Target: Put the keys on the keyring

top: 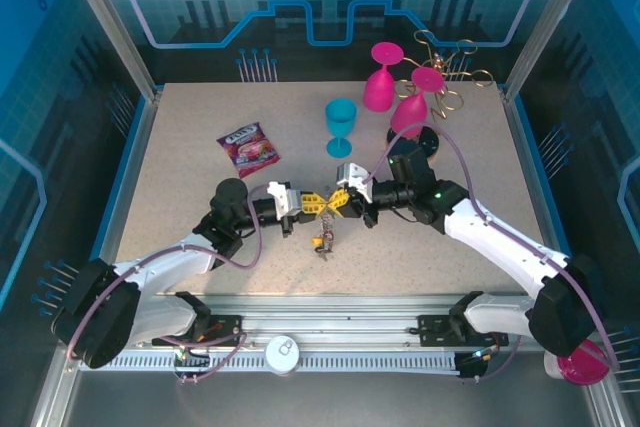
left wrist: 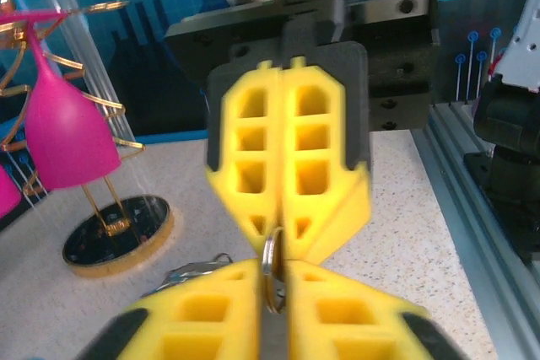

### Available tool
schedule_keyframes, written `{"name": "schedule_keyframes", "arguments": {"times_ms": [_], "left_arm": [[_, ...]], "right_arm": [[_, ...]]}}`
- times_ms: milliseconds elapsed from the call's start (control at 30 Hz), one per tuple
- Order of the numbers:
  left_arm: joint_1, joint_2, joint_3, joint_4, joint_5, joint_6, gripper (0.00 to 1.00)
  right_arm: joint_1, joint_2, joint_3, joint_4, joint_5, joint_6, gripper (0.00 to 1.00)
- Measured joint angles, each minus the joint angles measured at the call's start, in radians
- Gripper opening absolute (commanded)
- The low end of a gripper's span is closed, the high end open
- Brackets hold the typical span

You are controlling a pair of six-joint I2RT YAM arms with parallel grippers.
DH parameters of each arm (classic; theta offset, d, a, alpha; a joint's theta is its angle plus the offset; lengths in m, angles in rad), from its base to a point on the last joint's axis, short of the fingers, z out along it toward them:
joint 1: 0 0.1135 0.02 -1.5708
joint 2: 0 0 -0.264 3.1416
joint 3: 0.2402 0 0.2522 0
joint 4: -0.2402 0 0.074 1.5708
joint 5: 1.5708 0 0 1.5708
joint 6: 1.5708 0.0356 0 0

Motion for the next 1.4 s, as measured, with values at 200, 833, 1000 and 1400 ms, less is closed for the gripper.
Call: {"name": "schedule_keyframes", "arguments": {"times_ms": [200, 833, 1000, 1400], "left_arm": [[-0.007, -0.021, 0.069, -0.224, -0.068, 0.121, 0.25], [-0.018, -0.039, 0.12, -0.43, -0.094, 0.236, 0.0], [-0.018, -0.039, 0.089, -0.351, -0.1, 0.196, 0.0], [-0.018, -0.033, 0.044, -0.123, -0.104, 0.017, 0.0]], "right_arm": [[0.029, 0.082, 0.155, -0.244, 0.1, -0.127, 0.0], [0.108, 0.143, 0.272, -0.397, 0.28, -0.201, 0.33], [0.04, -0.022, 0.094, -0.224, 0.236, -0.063, 0.36], [0.044, -0.09, -0.146, 0.055, 0.229, 0.144, 0.37]]}}
